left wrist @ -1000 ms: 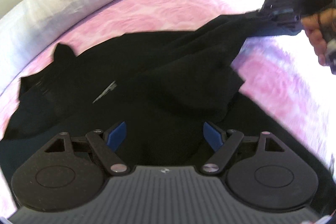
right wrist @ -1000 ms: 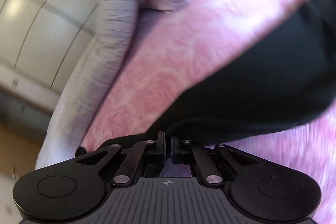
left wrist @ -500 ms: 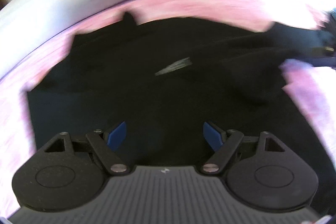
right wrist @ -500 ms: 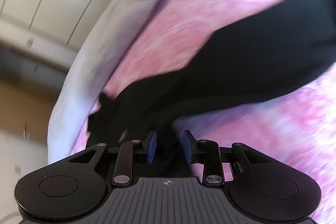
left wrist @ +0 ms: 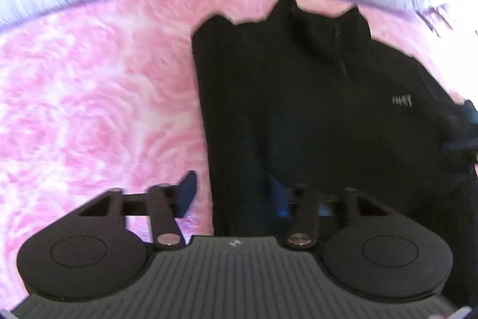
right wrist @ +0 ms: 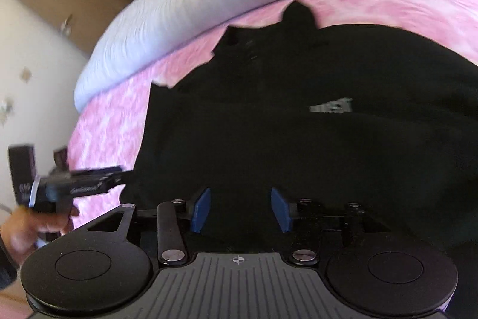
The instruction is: Fold clothes
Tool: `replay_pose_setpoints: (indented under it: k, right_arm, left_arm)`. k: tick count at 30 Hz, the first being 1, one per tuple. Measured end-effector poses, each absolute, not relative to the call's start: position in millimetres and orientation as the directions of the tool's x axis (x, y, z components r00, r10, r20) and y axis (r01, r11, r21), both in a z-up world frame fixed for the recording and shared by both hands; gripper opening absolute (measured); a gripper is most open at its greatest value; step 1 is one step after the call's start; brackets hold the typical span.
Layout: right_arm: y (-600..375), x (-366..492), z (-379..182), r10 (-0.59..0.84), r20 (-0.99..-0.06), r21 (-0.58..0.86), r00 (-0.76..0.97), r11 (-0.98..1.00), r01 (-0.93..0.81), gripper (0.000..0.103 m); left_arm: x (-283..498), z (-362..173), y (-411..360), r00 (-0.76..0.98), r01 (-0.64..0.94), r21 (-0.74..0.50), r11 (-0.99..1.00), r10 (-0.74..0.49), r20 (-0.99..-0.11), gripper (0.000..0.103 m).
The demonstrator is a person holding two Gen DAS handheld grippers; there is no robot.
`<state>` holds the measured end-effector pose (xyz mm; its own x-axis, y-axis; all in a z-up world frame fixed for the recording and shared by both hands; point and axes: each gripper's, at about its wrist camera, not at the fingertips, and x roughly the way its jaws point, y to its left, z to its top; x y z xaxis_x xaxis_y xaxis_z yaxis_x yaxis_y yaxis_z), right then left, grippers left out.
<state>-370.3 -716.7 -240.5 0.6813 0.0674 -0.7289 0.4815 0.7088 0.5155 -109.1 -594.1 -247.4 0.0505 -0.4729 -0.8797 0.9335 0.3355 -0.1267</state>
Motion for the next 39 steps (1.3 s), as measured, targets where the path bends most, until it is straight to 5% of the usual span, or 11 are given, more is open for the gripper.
replay_pose_setpoints:
  k: [6, 7, 9, 15, 17, 19, 25, 28, 29, 33, 39]
  right_arm:
    - [-702.5, -268.4, -239.3, 0.106, -0.715, 0.406, 0.691, 0.868, 0.287, 0.054]
    - [-701.1, -245.8, -240.1, 0.124, -0.712, 0.392, 0.691, 0.887, 0.245, 0.06]
    - [-698.3, -200.7, -241.6, 0.16, -0.707, 0.362, 0.689, 0.918, 0.159, 0.07]
    - [-693.7, -98.9, -266.7, 0.251, -0.763, 0.365, 0.596, 0.928, 0.077, 0.072]
    - [-689.8, -71.6, -275.6, 0.281, -0.799, 0.368, 0.532, 0.928, 0.061, 0.004]
    - [-685.0, -47.4, -283.1, 0.306, -0.817, 0.376, 0.489, 0.925, 0.05, 0.004]
    - [-663.6, -18.8, -306.2, 0.277, -0.833, 0.345, 0.48, 0.937, 0.059, 0.006]
    - [-665.7, -52.0, -285.1, 0.221, -0.786, 0.338, 0.577, 0.936, 0.102, 0.045]
    - [-667.0, -70.6, -274.4, 0.193, -0.759, 0.335, 0.621, 0.935, 0.119, 0.049]
    - [-670.1, -156.0, -248.2, 0.073, -0.698, 0.335, 0.712, 0.912, 0.236, 0.049]
    - [-685.8, -300.6, -275.2, -0.077, -0.781, 0.343, 0.619, 0.776, 0.529, 0.049]
  left_arm:
    - [-102.4, -248.8, -570.7, -0.008, 0.914, -0.211, 0.346, -0.503, -0.864, 0.035]
    - [-102.5, -246.7, -565.0, -0.013, 0.908, -0.225, 0.353, -0.513, -0.858, 0.044]
    - [-104.1, -248.7, -554.5, -0.02, 0.899, -0.242, 0.365, -0.519, -0.855, 0.046]
    - [-95.3, -254.2, -537.2, -0.041, 0.857, -0.317, 0.406, -0.559, -0.828, 0.017]
    - [-92.1, -255.9, -531.8, -0.047, 0.841, -0.342, 0.419, -0.573, -0.818, 0.014]
    - [-81.5, -259.0, -524.0, -0.032, 0.814, -0.359, 0.457, -0.581, -0.814, 0.014]
    - [-64.1, -272.8, -516.0, -0.063, 0.788, -0.399, 0.469, -0.584, -0.809, 0.015]
    - [-66.0, -266.2, -512.8, -0.046, 0.795, -0.381, 0.472, -0.579, -0.814, 0.021]
    - [-68.3, -260.8, -511.4, -0.023, 0.808, -0.355, 0.47, -0.577, -0.816, 0.022]
    - [-82.2, -230.8, -510.0, 0.083, 0.871, -0.227, 0.435, -0.586, -0.806, 0.019]
    - [-105.8, -233.9, -533.9, 0.055, 0.93, -0.156, 0.332, -0.547, -0.835, 0.02]
